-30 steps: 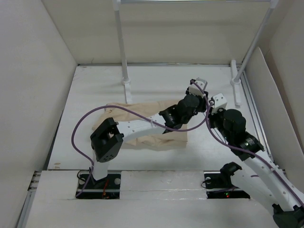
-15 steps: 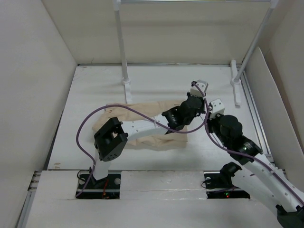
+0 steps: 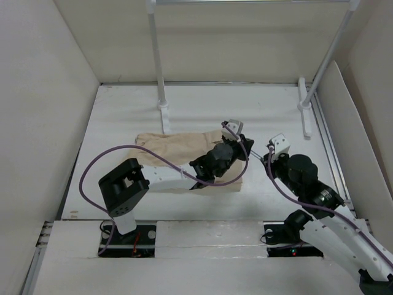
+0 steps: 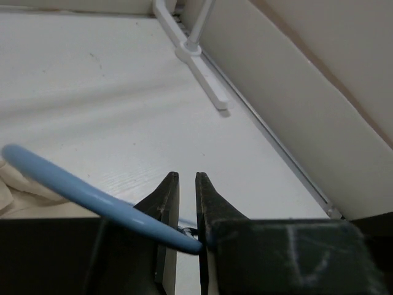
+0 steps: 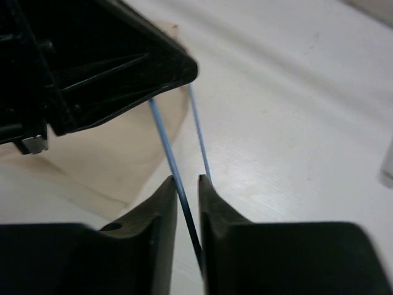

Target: Place the trousers on the hanger

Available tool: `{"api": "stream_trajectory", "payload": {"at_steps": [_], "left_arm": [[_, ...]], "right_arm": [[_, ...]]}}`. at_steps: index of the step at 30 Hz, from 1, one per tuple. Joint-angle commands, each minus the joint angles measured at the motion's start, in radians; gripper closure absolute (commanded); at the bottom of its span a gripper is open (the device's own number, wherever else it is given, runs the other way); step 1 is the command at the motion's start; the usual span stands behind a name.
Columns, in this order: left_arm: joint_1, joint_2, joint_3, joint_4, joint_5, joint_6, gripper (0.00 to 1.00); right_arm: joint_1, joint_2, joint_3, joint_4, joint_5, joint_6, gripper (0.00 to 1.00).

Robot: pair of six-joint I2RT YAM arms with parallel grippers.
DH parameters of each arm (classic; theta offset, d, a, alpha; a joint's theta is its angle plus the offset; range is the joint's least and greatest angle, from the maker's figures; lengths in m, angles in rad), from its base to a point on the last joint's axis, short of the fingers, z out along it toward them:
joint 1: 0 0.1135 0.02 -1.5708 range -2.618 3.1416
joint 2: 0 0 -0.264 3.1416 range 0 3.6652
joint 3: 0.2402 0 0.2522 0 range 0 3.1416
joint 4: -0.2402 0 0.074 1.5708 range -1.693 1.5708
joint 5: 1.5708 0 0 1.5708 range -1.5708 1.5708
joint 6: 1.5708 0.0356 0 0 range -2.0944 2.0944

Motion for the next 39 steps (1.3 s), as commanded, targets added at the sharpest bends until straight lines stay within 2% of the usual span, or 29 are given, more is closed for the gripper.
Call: {"api": "stream_trajectory", "payload": {"at_steps": [1,3,6,7,8,10,12,13,14,18,20,21,24,28,32,33,36,39], "left_arm": [[-0.006,-0.078,-0.087,0.195,0.052,0.08,1.0],[-0.006,-0.083,-0.103,0.226,0.082,0.151,1.0],[-0.006,-0.051,-0.098,0.263,0.159,0.239,1.0],[0.005,-0.039,-0.092,0.278,0.18,0.258,1.0],[0.019,-0.014,-0.045,0.281,0.251,0.288,1.0],[0.043,0.019,-0.019,0.266,0.276,0.308,1.0],[0.075,0.073,0.07,0.254,0.36,0.311,1.0],[0.11,0.093,0.101,0.233,0.38,0.31,1.0],[0.127,0.118,0.173,0.214,0.474,0.305,1.0],[0.203,0.205,0.27,0.174,0.605,0.264,1.0],[0.224,0.175,0.223,0.22,0.67,0.242,1.0],[0.224,0.159,0.197,0.226,0.673,0.253,1.0],[0.224,0.104,0.068,0.258,0.673,0.285,1.0],[0.25,0.116,-0.07,0.381,0.696,0.324,1.0],[0.279,0.168,-0.023,0.355,0.802,0.313,1.0],[0.28,0.175,-0.015,0.338,0.807,0.314,1.0],[0.28,0.168,-0.049,0.353,0.811,0.308,1.0],[0.28,0.146,-0.109,0.401,0.773,0.295,1.0]], "right_arm": [[-0.007,-0.007,0.032,0.022,0.08,-0.002,0.83],[-0.007,-0.013,0.038,0.034,0.095,-0.004,0.96],[-0.007,-0.018,0.061,0.029,0.132,0.001,0.97],[-0.007,-0.014,0.065,0.028,0.143,0.003,0.93],[-0.007,0.0,0.091,0.011,0.188,0.004,0.82],[-0.007,0.003,0.098,-0.007,0.201,0.013,0.68],[-0.007,0.006,0.107,-0.017,0.241,0.013,0.55],[-0.007,0.005,0.108,-0.02,0.259,0.016,0.52],[-0.007,0.002,0.11,-0.024,0.296,0.018,0.5],[-0.007,-0.021,0.093,-0.003,0.324,0.032,0.51],[-0.007,-0.023,0.06,0.028,0.254,0.021,0.56],[-0.007,-0.024,0.043,0.08,0.223,0.009,0.66],[-0.016,-0.02,-0.032,0.188,0.103,-0.013,0.81],[-0.034,0.035,-0.098,0.296,0.051,-0.004,0.86],[-0.054,0.094,-0.123,0.345,-0.012,0.001,0.84],[-0.054,0.101,-0.138,0.367,-0.024,0.006,0.74],[-0.065,0.141,-0.163,0.41,-0.084,0.01,0.6],[-0.1,0.219,-0.169,0.503,-0.145,0.01,0.59]]}}
